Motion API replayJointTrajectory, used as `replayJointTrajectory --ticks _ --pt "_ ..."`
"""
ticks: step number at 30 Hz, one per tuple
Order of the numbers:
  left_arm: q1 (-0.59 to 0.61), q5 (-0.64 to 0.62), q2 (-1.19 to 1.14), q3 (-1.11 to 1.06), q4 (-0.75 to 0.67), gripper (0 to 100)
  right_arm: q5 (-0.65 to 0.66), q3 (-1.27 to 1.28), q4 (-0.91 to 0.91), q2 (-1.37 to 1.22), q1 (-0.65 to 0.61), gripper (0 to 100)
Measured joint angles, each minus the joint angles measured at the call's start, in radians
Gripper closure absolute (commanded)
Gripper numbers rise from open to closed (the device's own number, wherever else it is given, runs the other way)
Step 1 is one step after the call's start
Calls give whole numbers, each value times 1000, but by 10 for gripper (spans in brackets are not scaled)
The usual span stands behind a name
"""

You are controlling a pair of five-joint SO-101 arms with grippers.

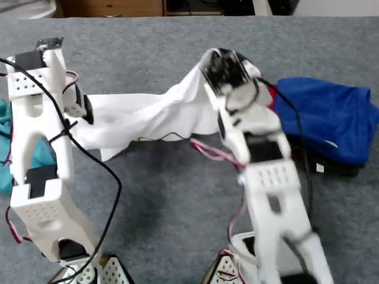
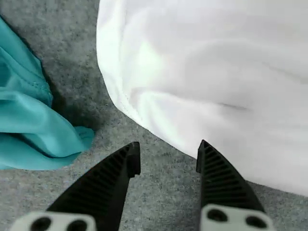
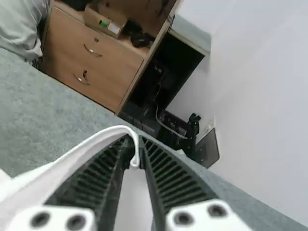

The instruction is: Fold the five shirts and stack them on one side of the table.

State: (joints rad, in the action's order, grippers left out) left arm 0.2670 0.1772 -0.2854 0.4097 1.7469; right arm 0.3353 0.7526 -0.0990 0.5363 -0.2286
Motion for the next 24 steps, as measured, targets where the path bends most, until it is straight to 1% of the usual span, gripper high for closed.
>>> replayJointTrajectory --ticks 2,6,9,13,17,21,24 --pt "-14 11 54 -46 0 801 -5 -58 57 -147 0 997" --pt "-75 78 201 -173 0 804 -11 -181 87 -422 2 997" --pt "-129 157 315 -308 -29 804 -11 -206 91 -532 2 997" --pt "-135 252 373 -582 -230 804 -11 -209 91 -546 2 997" --pt "-143 301 374 -816 -338 805 -11 -209 91 -552 2 997" --pt "-97 298 374 -896 -411 805 -11 -209 81 -552 2 997" --pt "-66 233 374 -907 -511 805 -11 -216 78 -552 0 997"
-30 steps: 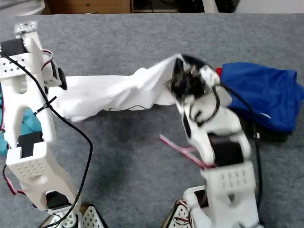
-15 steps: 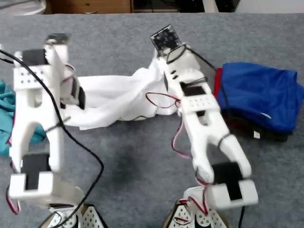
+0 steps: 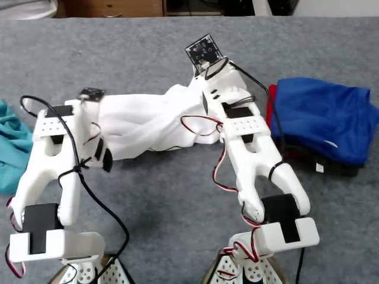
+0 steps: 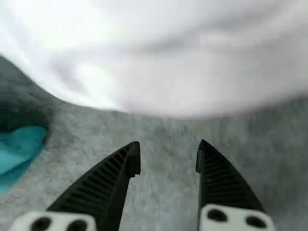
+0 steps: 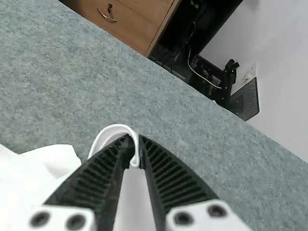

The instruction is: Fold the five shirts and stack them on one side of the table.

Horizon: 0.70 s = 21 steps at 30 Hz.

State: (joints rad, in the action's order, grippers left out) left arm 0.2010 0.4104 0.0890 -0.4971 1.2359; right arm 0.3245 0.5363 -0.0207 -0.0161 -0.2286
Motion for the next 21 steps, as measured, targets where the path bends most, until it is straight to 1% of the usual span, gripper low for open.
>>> replayJointTrajectory --ticks 4,7,9,16,19,21 --pt "3 -121 0 0 -118 805 0 -2 0 0 -6 997" --pt "3 -219 0 -8 -150 805 0 -2 0 0 -3 997" --pt "-15 -258 -15 -12 -150 805 0 -2 0 0 -3 997" --pt "-28 -284 -87 -12 -95 805 0 -2 0 0 -3 997" --pt "-15 -287 -98 -12 -100 805 0 -2 0 0 -3 997" --pt "-12 -287 -98 -9 -129 805 0 -2 0 -3 -6 997"
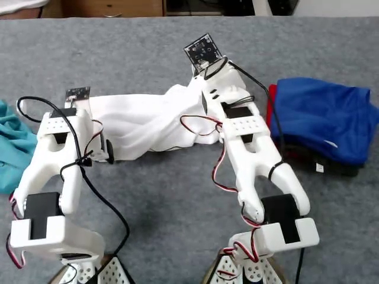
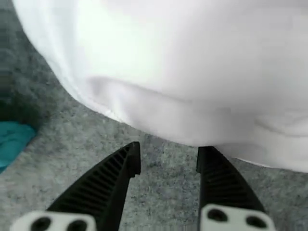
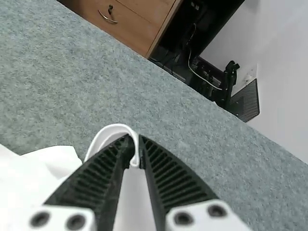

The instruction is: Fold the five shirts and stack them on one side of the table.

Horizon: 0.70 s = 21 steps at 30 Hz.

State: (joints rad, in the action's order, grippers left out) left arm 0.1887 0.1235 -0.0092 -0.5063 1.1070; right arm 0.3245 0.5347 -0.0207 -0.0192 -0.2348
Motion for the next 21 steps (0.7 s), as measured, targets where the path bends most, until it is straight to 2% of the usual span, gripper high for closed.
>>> replayJointTrajectory --ticks 8,15,18,21 --pt "-29 11 0 74 11 802 0 0 0 -2 -23 997" --pt "-29 -3 -26 91 -164 800 0 0 -26 -2 -26 997" --pt "-34 -3 -94 106 -244 800 0 0 -26 -2 -32 997" --pt "-37 -8 -181 173 -265 800 0 0 -26 -2 -32 997"
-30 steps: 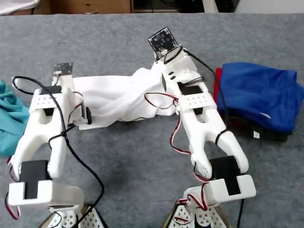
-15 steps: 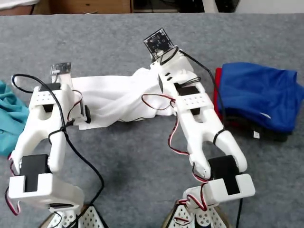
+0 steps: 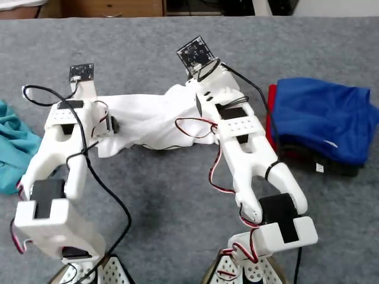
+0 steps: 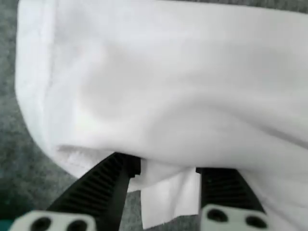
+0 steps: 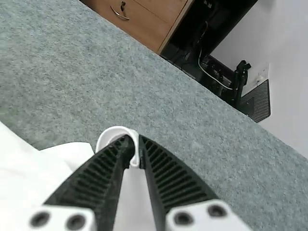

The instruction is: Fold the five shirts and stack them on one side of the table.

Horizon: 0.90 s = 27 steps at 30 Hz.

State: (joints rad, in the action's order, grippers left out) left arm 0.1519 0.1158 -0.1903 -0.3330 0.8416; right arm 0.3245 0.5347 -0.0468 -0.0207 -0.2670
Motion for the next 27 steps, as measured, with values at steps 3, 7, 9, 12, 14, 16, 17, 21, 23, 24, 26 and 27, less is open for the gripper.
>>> replayJointTrajectory --ticks 3,7,9,12,14,16,17,21,23,24,26,27 --pt "0 -40 -87 112 -2 800 0 0 0 0 0 997" --pt "0 -89 -190 284 -3 800 0 0 0 0 0 997" --pt "0 -97 -245 364 3 800 0 0 0 0 0 997" --pt "0 -101 -328 486 46 800 0 0 0 0 0 997" --pt "0 -101 -396 572 80 800 0 0 0 0 0 997" --pt "0 -104 -466 661 132 800 0 0 0 0 0 997" --pt "0 -104 -499 709 163 800 0 0 0 -2 0 997" --pt "3 -104 -597 895 311 789 0 0 0 -6 0 997" --pt "3 -86 -620 991 420 773 0 0 0 -29 0 997" --pt "5 -80 -628 1034 473 767 0 0 0 -40 0 997" --pt "5 -78 -634 1129 560 764 0 0 0 -44 -8 997" --pt "5 -78 -634 1180 603 764 0 0 0 -46 -17 997"
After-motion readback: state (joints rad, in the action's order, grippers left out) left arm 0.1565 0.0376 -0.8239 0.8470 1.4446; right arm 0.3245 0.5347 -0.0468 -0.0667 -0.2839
